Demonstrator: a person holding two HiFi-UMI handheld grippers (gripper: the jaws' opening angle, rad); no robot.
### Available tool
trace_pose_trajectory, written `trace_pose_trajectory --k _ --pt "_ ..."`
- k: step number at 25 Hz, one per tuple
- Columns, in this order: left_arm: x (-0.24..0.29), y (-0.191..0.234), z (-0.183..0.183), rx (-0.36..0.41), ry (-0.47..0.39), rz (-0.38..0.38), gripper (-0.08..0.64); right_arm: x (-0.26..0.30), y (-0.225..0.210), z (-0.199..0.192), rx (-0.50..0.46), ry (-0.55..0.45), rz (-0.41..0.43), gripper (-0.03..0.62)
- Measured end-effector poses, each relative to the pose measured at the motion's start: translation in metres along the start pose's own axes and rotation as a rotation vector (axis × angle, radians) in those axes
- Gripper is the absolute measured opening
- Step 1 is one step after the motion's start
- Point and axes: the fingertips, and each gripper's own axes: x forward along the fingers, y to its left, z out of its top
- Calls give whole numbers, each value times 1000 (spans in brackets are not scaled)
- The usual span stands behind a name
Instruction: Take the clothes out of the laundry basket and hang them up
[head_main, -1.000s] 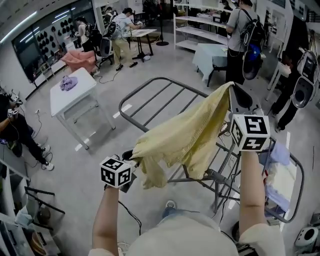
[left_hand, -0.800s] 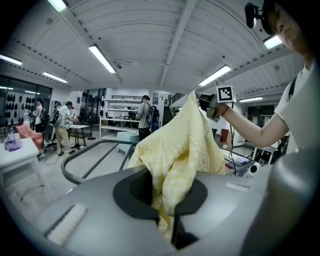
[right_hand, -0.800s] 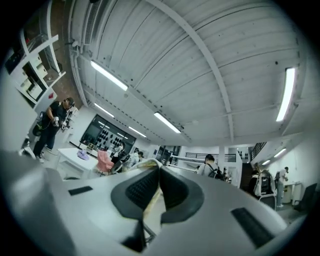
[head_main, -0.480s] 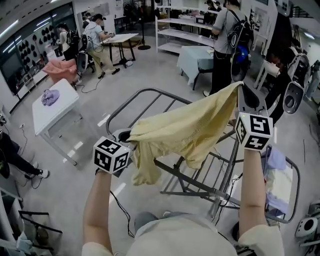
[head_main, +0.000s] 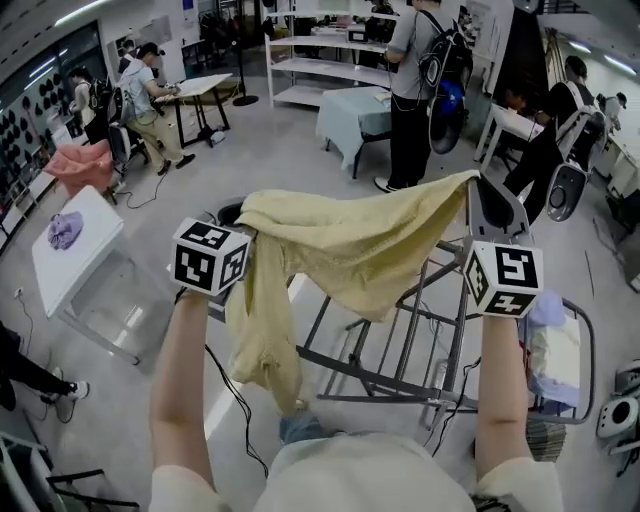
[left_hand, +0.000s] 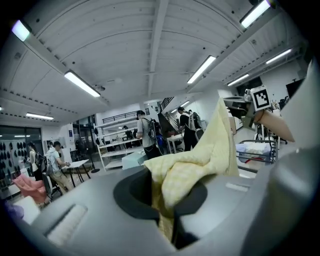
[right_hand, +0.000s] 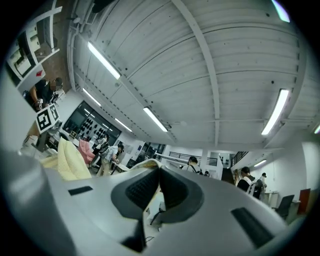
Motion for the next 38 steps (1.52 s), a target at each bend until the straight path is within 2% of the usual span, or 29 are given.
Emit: trace_pose_trajectory --k 5,9,16,20,26,30,35,38 --pt "27 36 60 35 -126 -30 23 10 -3 12 -9 -11 -84 12" --pt "54 51 107 52 -217 -99 23 11 -7 23 -16 -12 -170 12" --pt "101 56 171 52 -329 -208 23 15 -4 26 -26 9 -268 12" --pt "125 52 194 48 -382 -257 23 12 -4 22 -14 33 -312 12" --pt "150 55 218 38 -440 -290 23 15 3 18 -21 71 -344 12" --pt "149 64 233 75 -486 -278 23 16 5 24 -37 67 -357 12" --pt "136 78 266 86 -579 -267 23 22 5 30 -55 52 -369 12" --pt "127 80 265 82 -578 -293 23 27 11 36 -49 34 -369 12"
